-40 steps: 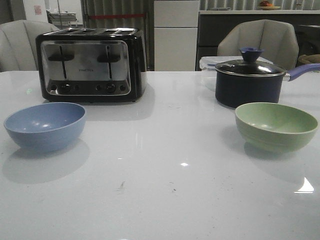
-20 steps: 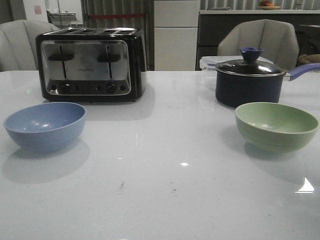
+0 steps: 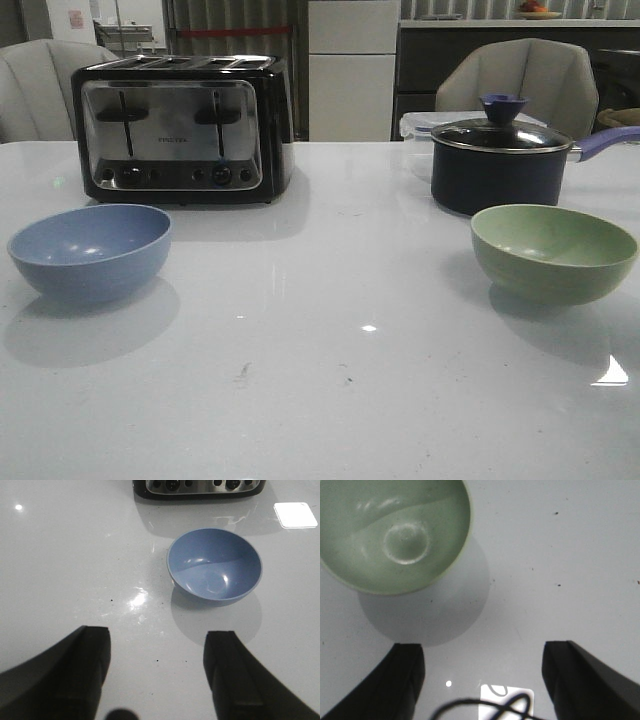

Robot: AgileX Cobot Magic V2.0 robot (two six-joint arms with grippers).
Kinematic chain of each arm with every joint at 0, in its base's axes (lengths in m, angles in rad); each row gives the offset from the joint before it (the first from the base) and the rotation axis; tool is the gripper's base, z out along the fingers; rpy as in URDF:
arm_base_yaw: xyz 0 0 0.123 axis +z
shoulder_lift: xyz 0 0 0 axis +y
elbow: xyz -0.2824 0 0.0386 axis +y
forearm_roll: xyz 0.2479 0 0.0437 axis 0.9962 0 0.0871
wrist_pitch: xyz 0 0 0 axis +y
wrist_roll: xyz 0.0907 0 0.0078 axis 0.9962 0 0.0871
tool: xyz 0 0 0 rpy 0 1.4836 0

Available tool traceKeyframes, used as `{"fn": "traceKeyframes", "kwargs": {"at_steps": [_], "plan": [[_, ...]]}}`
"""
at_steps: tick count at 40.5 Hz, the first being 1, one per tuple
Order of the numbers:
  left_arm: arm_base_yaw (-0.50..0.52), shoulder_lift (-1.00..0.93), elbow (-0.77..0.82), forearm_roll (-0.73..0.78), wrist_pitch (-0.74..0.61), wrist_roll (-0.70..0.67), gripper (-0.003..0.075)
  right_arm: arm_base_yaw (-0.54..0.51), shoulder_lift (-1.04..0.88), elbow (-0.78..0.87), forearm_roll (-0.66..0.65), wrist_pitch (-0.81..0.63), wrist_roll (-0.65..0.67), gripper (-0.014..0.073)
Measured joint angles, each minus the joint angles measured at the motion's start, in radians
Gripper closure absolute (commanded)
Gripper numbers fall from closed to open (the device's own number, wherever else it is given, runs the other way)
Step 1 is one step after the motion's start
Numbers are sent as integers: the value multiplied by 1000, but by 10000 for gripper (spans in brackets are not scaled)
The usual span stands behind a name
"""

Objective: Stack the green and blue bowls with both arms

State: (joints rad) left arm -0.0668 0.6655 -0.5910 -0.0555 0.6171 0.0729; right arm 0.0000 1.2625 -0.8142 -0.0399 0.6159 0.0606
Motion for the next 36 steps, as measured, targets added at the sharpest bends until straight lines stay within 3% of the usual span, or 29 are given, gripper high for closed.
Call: {"fn": "traceKeyframes", "kwargs": {"at_steps": [16,25,31,36], "plan": [[0,9,0,0,0,0,337,-36,382,-283,197,61,-100,1],[0,9,0,0,0,0,337,-36,537,-400,219,70,-109,9],[0,9,0,0,0,0,337,-36,603,-453,219,88,-109,145],[0,9,0,0,0,0,337,-36,636,-472,219,108,-111,353]]}}
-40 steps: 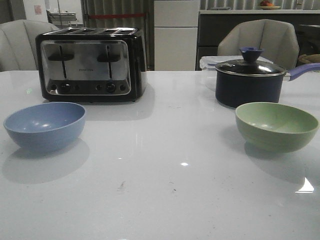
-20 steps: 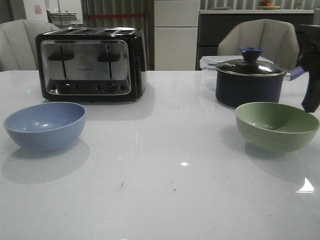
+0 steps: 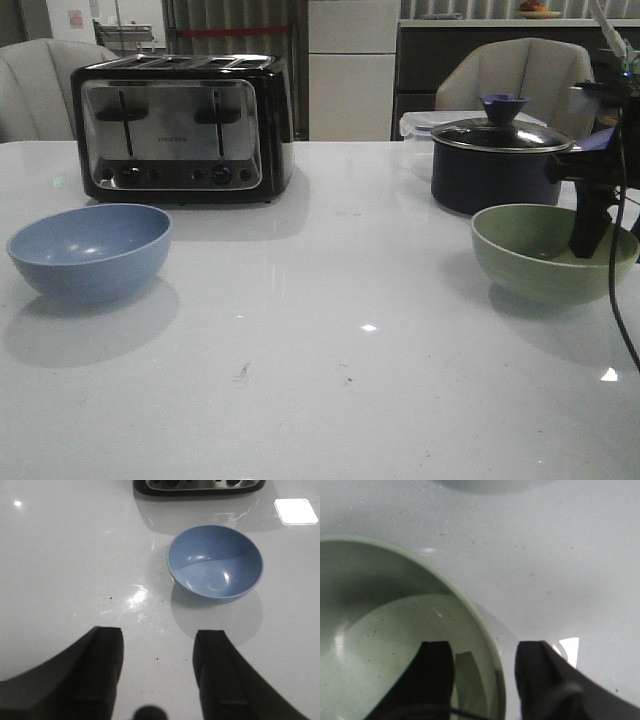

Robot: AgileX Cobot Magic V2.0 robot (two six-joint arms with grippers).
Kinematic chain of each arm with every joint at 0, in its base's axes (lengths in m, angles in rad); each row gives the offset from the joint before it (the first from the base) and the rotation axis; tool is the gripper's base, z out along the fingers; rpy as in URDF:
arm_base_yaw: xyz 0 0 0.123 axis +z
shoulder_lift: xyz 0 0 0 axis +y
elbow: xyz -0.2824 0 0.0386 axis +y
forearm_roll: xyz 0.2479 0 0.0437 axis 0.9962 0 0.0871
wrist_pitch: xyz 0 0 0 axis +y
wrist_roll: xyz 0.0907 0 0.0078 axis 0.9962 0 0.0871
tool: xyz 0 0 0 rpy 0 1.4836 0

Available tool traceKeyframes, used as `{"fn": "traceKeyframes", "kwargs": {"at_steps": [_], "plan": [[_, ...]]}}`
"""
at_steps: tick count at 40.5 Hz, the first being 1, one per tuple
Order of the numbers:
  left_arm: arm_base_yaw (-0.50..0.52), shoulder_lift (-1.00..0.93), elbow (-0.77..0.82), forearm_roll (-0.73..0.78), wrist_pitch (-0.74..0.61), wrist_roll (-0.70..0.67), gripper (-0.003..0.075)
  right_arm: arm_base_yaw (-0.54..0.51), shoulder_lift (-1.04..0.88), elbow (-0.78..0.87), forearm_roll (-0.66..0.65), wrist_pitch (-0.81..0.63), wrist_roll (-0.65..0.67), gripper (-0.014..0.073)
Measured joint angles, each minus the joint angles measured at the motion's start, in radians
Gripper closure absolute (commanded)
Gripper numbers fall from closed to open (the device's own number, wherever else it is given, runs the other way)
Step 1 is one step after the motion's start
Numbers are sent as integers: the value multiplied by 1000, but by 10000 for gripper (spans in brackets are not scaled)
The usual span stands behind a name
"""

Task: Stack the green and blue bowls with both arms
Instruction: 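Lower the right gripper and grasp the rim of the green bowl, then slide the green bowl with the right gripper toward the table center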

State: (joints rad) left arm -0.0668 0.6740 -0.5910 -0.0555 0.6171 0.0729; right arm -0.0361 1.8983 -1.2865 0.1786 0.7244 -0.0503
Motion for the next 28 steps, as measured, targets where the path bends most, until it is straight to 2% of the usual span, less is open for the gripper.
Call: {"fn": "traceKeyframes", "kwargs": {"at_steps": [3,7,15,28], "plan": [[0,0,0,0,0,0,337,0,0,-2,0,3,0,459],[0,0,0,0,0,0,337,0,0,-4,2,12,-5,522],[0,0,0,0,0,0,337,29,-50,-4,-2,15,-27,526],[0,0,0,0,0,0,337,278,-151,-4,2,17,-44,526]]}}
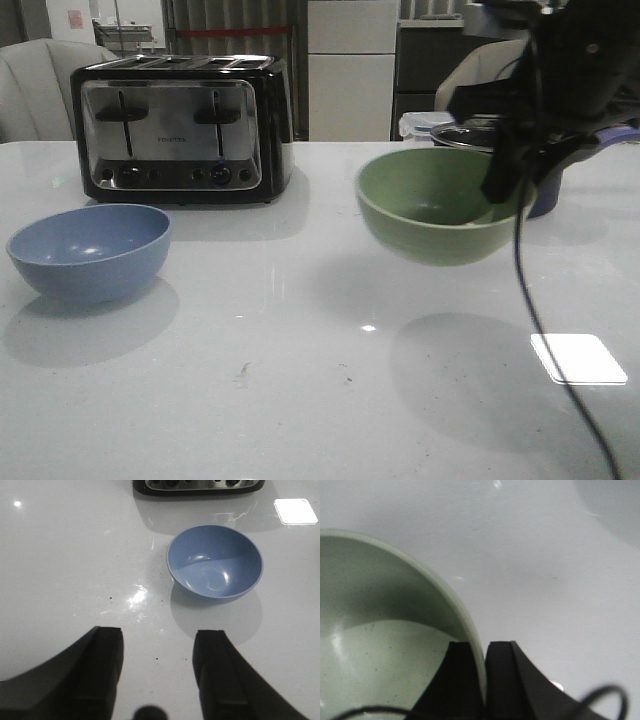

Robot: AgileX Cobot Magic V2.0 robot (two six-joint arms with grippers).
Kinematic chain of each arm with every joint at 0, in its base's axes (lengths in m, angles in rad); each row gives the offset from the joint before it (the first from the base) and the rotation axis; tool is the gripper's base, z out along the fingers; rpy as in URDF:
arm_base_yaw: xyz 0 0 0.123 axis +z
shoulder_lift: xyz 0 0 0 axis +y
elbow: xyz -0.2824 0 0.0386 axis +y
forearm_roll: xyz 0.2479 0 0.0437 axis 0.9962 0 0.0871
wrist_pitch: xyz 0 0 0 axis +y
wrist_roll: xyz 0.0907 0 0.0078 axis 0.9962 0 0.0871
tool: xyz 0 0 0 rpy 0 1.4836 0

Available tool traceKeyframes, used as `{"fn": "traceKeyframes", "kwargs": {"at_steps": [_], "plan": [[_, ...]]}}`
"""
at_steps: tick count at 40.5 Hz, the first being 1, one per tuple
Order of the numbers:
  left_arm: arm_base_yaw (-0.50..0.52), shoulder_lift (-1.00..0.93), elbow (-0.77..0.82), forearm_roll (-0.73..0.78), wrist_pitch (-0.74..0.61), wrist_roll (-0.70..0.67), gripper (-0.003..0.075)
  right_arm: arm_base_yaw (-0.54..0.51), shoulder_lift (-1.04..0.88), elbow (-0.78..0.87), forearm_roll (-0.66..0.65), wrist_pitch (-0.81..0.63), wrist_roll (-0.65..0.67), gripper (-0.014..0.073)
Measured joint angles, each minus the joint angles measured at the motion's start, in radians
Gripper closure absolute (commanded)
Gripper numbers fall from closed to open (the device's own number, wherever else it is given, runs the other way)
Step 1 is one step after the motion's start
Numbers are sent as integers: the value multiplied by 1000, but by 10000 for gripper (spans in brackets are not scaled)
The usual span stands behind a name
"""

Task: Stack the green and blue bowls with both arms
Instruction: 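Slide the green bowl with the right gripper toward the table center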

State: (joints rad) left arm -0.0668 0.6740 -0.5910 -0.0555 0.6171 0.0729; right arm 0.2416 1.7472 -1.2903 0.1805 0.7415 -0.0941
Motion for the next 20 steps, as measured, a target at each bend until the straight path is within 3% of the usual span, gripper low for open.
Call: {"fn": "traceKeyframes", "kwargs": {"at_steps": [11,20], "plan": [[0,0,0,0,0,0,337,185,69,0,23,-13,0,526],[0,0,0,0,0,0,337,250,153,0,47,-29,0,473]]}}
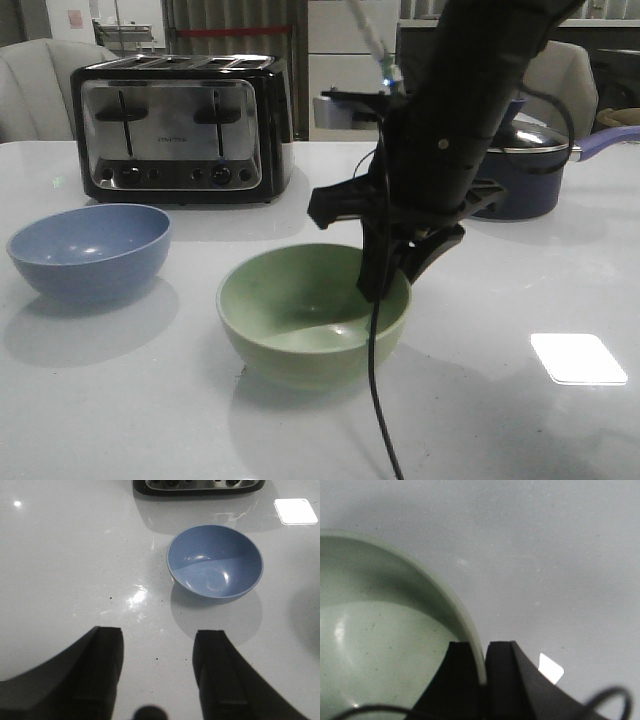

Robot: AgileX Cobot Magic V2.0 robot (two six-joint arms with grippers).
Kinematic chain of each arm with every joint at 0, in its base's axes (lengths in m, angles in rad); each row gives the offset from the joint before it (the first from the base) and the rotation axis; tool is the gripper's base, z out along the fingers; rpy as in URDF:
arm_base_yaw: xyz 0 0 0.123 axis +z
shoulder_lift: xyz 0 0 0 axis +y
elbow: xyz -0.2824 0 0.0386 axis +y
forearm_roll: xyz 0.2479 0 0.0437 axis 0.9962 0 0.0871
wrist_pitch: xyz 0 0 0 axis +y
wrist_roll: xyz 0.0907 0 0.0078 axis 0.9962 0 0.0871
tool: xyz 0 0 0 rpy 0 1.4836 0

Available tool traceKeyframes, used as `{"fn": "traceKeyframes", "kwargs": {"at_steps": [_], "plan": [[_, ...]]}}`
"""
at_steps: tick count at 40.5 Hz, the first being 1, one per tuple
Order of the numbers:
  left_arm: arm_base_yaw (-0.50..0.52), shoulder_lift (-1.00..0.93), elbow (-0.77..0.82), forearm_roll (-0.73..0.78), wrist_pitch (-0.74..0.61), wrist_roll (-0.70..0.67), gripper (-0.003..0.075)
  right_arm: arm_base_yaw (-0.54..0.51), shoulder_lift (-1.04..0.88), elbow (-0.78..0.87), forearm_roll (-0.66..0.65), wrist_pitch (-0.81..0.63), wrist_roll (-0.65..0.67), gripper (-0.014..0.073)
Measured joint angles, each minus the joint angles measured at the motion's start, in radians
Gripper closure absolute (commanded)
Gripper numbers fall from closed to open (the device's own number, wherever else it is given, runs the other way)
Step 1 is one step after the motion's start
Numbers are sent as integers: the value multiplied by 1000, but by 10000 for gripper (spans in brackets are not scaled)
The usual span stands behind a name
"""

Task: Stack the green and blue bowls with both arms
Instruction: 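Slide the green bowl with the right gripper toward the table center, then open the right gripper and lift it away from the green bowl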

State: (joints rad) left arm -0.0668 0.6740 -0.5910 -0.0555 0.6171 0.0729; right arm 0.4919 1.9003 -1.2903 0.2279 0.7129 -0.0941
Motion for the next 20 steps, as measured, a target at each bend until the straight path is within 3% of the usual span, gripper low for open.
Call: {"fn": "traceKeyframes", "kwargs": {"at_steps": [8,20], "plan": [[0,0,0,0,0,0,337,5,16,-3,10,-11,0,227],[0,0,0,0,0,0,337,11,-83,15,7,-9,-28,212]]}}
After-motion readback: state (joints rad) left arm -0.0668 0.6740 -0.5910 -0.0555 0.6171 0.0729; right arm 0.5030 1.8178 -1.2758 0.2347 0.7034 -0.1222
